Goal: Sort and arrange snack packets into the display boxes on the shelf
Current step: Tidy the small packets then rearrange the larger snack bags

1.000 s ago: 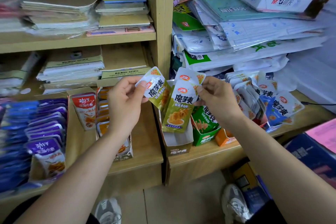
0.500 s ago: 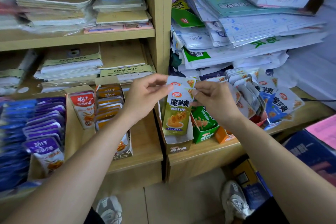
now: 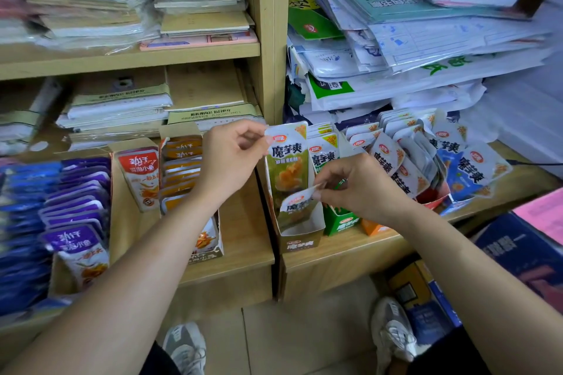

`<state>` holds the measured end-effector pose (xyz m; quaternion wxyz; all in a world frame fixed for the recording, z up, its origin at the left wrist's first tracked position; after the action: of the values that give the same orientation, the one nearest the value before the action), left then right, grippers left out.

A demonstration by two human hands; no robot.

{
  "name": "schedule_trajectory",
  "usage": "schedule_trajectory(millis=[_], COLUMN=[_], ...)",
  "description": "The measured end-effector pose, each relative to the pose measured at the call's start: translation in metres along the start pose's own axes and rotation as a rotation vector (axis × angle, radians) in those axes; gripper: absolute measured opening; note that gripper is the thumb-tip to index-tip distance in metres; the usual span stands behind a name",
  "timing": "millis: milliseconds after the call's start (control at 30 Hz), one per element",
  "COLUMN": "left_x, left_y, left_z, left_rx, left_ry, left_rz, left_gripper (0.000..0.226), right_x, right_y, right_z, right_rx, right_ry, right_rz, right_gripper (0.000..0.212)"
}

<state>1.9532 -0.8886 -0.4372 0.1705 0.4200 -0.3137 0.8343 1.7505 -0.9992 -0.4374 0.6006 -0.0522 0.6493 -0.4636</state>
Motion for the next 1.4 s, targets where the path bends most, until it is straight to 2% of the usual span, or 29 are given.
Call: schedule_trajectory(millis=[100,200,300,433,500,600,633,800,933,1033,1100,1167,1400], left_x=[-0.003,-0.003,-0.003,0.004,0.006,0.006,0.006,0.004,0.017,0.033,0.033,0.026,0.017], left_y=[0.003,0.002,-0.001,0.000,0.002,0.007,0.009,0.019,0.029,0.047,0.063,0.074,0.081], left_z=[-0.001,-0.002,-0.005,-0.014,-0.017,-0.020,-0.020,-0.019,-0.027,-0.044,-0.056,-0.062,-0.063], left_rx=[-0.109,-0.106,-0.159,-0.249,-0.262,-0.205,-0.163,-0.024,-0.061,-0.311,-0.456,-0.550,-0.565], left_ry=[0.013,0.003,0.007,0.125,0.156,0.263,0.278,0.210,0.347,0.443,0.516,0.530,0.538], left_rz=[0.078,0.071,0.031,0.145,0.215,0.403,0.452,0.627,0.494,0.401,0.470,0.540,0.509], left_gripper=[0.011,0.014,0.016,0.027,0.026,0.021,0.023,0.035,0.019,0.039,0.049,0.050,0.023], right_x=[0.001,0.003,0.004,0.001,-0.002,-0.008,-0.009,0.002,0.024,0.031,0.033,0.035,0.042], right_y=[0.006,0.012,0.019,0.027,0.025,0.014,0.007,-0.036,-0.056,-0.055,-0.048,-0.043,-0.049], right_z=[0.006,0.015,0.020,0.021,0.021,0.013,0.010,-0.005,-0.010,-0.017,-0.018,-0.016,-0.008], right_rx=[0.103,0.221,0.337,0.348,0.335,0.326,0.355,0.573,0.470,0.334,0.276,0.278,0.303], right_ry=[0.059,0.141,0.128,0.072,0.050,0.034,0.014,0.006,0.134,0.196,0.208,0.207,0.188], right_rz=[0.029,0.093,0.061,-0.016,-0.051,-0.042,-0.027,-0.050,-0.264,-0.294,-0.303,-0.296,-0.204], right_gripper=[0.007,0.014,0.017,0.012,0.008,0.037,0.039,0.020,0.030,0.035,0.032,0.024,0.013])
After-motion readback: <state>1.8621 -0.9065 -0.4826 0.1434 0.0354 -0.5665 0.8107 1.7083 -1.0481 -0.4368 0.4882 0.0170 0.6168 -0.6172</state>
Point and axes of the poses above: each hand's wrist, its own z-axis towards the middle knuckle, its own y-axis out of the palm, x = y × z, the point moved 2 cm from there along z, towards the middle knuckle, and after that the axes turned 2 degrees about x, right-handed, at the moved point
